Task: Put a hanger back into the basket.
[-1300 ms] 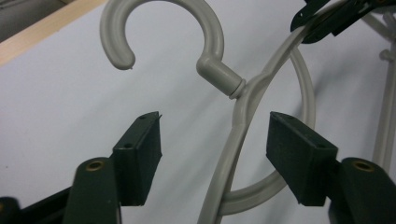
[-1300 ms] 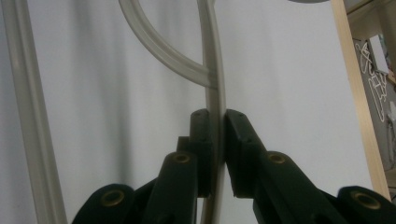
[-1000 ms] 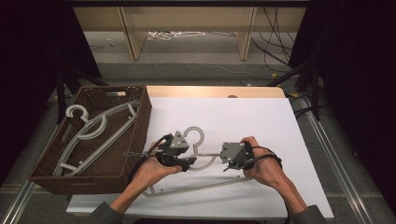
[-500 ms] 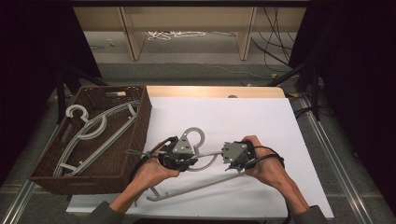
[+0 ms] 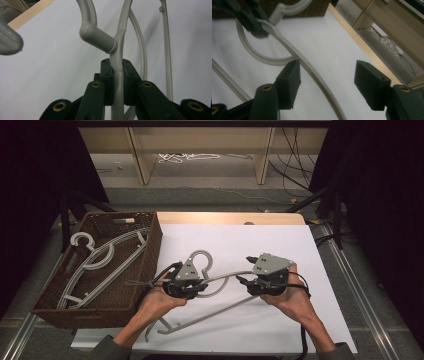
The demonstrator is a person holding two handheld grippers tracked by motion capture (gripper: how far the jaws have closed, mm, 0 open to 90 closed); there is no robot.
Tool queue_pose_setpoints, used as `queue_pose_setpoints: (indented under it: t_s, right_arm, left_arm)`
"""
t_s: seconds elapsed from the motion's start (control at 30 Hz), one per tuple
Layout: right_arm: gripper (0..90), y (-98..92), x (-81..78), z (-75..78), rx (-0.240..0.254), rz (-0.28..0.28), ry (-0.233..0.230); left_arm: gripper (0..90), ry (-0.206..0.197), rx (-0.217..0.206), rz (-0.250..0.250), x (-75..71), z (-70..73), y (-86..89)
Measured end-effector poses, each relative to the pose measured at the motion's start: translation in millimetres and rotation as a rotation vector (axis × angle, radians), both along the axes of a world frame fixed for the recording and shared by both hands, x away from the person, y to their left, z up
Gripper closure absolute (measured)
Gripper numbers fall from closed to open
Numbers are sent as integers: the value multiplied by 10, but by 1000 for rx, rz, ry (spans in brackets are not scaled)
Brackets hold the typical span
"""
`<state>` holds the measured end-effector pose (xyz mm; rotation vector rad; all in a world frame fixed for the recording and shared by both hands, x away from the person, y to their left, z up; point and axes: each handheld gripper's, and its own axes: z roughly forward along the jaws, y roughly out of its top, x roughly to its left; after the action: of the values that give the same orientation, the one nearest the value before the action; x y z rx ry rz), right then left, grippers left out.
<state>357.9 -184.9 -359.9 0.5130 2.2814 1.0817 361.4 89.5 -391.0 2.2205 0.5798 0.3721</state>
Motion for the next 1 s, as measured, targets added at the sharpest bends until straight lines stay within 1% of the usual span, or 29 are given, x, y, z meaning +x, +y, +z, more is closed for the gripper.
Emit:
queue_pose_setpoints:
  t_s: [0.07, 0.13, 0.17, 0.2, 0.23, 0.27, 0.3, 0.37, 0.4, 0.43, 0.47, 0.5, 0.57, 0.6, 0.63, 0.67, 0.7, 0.73, 0.77, 0.8, 0.83, 0.87, 0.93, 0.97, 1.0]
  right_arm:
    - [315, -25, -39, 6, 61, -22, 4]
    - [284, -46, -87, 6, 125, -52, -11]
    - [276, -58, -113, 5, 153, -58, -2]
    - [266, -61, -147, -10, 187, -67, 11]
    - [252, -64, -165, -17, 199, -75, 12]
    - [240, -70, -198, -22, 206, -81, 22]
    - [240, -70, -229, -39, 217, -85, 20]
    - [243, -78, -299, -85, 224, -86, 11]
    - [245, -85, -336, -117, 231, -87, 6]
    - [244, -94, -375, -155, 240, -90, 9]
    - [244, -101, -408, -198, 251, -92, 18]
    - [242, -121, -437, -233, 249, -84, 35]
    - [228, -155, -482, -326, 275, -93, 25]
    - [224, -163, -501, -353, 285, -99, 42]
    - [220, -178, -512, -387, 297, -110, 37]
    - [219, -199, -515, -416, 306, -119, 17]
    - [218, -210, -541, -439, 319, -130, 41]
    - [214, -216, -552, -464, 336, -141, 37]
    - [210, -229, -562, -478, 343, -138, 51]
    - [209, -235, -571, -496, 356, -142, 43]
    - [209, -242, -579, -500, 354, -141, 47]
    - [209, -248, -575, -511, 360, -138, 34]
    - [206, -251, -591, -520, 369, -154, 32]
    - [203, -255, -592, -526, 373, -158, 28]
    - [202, -259, -594, -530, 380, -158, 37]
  left_arm:
    - [813, 0, -9, 8, 7, 20, 27]
    - [813, -3, -9, 24, 16, 46, 54]
    - [813, -8, -8, 28, 30, 63, 74]
    - [812, 1, -17, 38, 36, 72, 85]
    - [813, 3, -26, 46, 50, 85, 104]
    - [813, 2, -35, 59, 58, 98, 122]
    - [813, -2, -38, 71, 66, 114, 141]
    - [813, -19, -30, 86, 84, 160, 180]
    - [812, -21, -38, 91, 102, 182, 202]
    - [812, -22, -44, 104, 112, 206, 222]
    - [813, -25, -47, 106, 127, 228, 236]
    - [813, -30, -47, 112, 135, 253, 242]
    - [813, -36, -50, 113, 134, 284, 239]
    - [813, -39, -48, 102, 135, 302, 238]
    - [813, -38, -50, 101, 129, 320, 233]
    - [813, -37, -54, 103, 125, 339, 229]
    - [813, -42, -56, 104, 126, 361, 229]
    - [813, -51, -51, 101, 129, 387, 237]
    - [813, -52, -55, 103, 130, 416, 244]
    - [813, -50, -60, 105, 131, 433, 249]
    - [813, -55, -63, 103, 136, 461, 260]
    - [813, -56, -69, 108, 137, 486, 268]
    - [813, -60, -68, 113, 148, 549, 292]
    - [813, -62, -80, 116, 155, 573, 303]
    - [813, -63, -84, 123, 160, 607, 320]
